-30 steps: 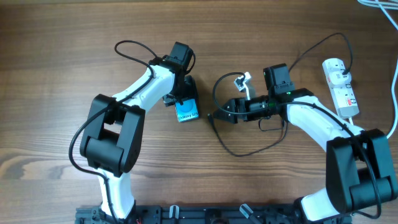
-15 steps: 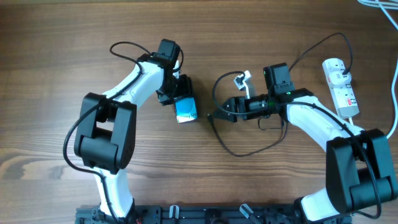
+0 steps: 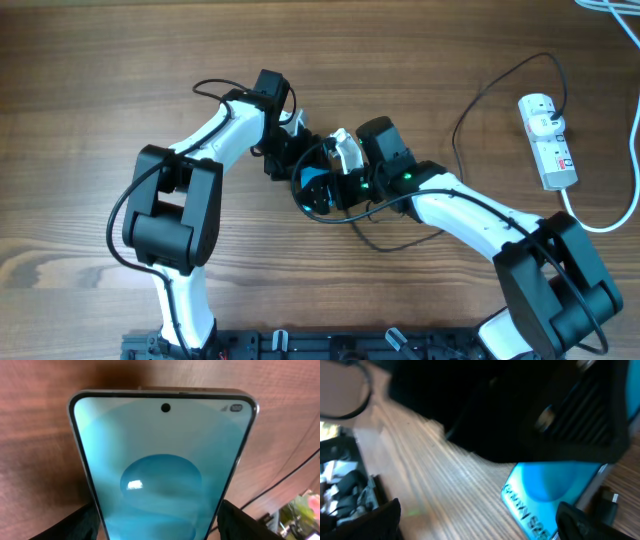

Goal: Plug charger to phone and switch on socket

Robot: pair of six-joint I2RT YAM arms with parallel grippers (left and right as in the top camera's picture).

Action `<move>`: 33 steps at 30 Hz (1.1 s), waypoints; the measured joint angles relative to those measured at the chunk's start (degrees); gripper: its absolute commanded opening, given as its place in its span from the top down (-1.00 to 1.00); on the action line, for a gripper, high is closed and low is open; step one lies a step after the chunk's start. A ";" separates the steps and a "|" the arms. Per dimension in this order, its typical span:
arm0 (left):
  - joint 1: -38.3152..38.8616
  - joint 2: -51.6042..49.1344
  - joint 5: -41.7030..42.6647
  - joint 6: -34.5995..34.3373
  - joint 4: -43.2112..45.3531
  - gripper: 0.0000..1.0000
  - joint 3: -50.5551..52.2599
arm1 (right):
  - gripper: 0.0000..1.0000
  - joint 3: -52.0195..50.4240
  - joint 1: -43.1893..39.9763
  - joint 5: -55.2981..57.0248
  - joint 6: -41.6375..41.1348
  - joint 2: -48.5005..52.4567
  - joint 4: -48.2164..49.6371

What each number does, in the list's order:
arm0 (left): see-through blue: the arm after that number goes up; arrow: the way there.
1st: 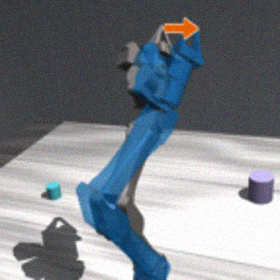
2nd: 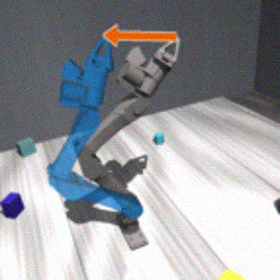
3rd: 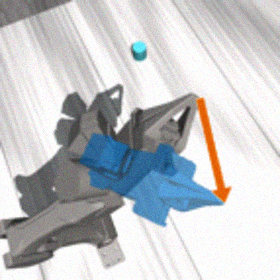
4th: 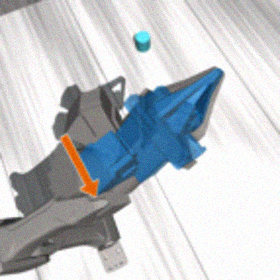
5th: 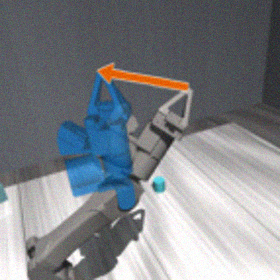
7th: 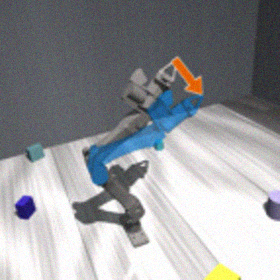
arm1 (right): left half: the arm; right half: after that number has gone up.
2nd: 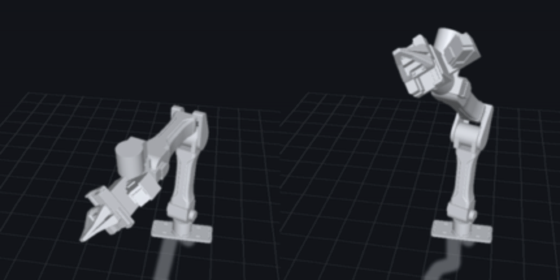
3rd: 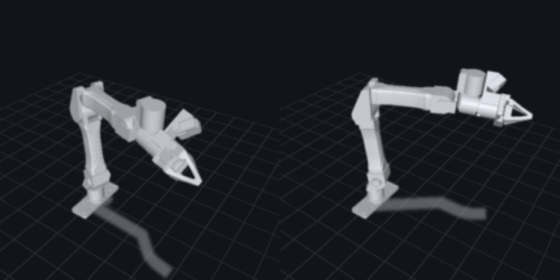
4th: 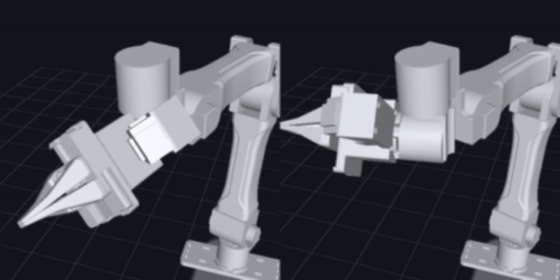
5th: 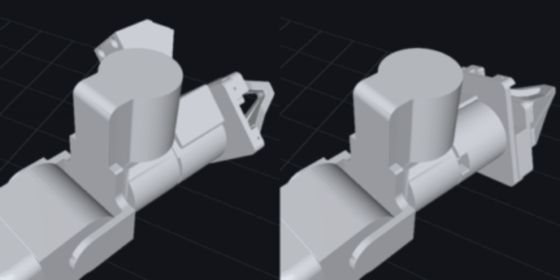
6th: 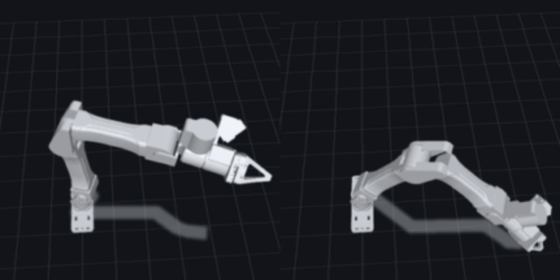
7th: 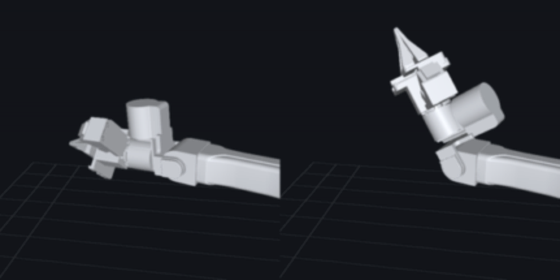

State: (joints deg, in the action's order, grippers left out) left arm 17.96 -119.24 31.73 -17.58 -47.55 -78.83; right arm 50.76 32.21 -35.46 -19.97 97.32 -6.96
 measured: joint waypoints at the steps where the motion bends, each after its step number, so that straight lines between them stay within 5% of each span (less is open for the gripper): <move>1: 0.02 -0.09 0.42 0.55 -0.79 -0.43 0.00 | -1.00 0.00 0.04 0.76 -0.42 0.00 0.00; 7: 0.35 -0.44 2.25 2.49 -3.54 -0.42 0.52 | -0.99 0.00 0.07 5.33 -1.90 0.02 0.15; 14: 0.63 -0.20 3.72 0.87 -2.51 -0.99 0.50 | -0.99 0.00 -0.46 8.57 -2.56 0.02 -5.66; 19: 2.62 0.44 3.30 -4.37 1.03 -1.00 0.57 | -1.00 -0.02 -7.96 3.34 -2.56 -0.02 -8.90; 30: 14.34 1.77 -21.86 -18.53 3.26 -0.99 -0.04 | -0.99 -0.02 -13.64 -8.98 0.72 -0.02 -14.73; 33: 14.25 1.75 -22.05 -18.82 2.62 -0.98 -0.48 | -1.00 -0.07 -18.60 -17.49 2.49 -0.04 -12.94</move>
State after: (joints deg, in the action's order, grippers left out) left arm 32.21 -117.49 9.67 -36.40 -44.93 -79.31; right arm 50.70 13.61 -52.95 -17.47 97.27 -19.90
